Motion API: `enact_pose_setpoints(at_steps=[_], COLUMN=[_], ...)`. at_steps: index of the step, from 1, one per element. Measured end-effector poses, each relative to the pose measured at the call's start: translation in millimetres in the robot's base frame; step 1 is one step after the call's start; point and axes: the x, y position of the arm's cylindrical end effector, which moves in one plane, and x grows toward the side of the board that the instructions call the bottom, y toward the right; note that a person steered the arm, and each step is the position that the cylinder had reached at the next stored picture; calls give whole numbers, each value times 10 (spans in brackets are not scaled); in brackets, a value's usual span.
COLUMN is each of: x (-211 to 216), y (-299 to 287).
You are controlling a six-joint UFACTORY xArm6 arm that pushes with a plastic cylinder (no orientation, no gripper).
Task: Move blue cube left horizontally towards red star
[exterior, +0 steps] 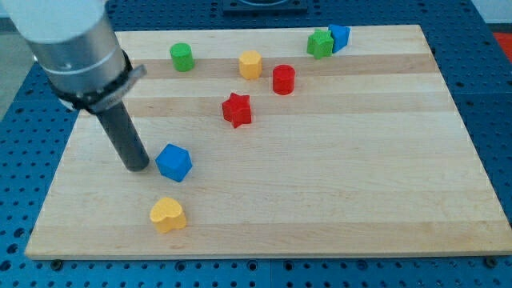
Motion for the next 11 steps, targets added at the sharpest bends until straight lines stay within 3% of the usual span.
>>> enact_pose_setpoints(at_steps=[1,3,4,6,8,10,11], x=[-40,178,545,536,-367,-521,-862], y=[-23,-637,-580,562,768,755,688])
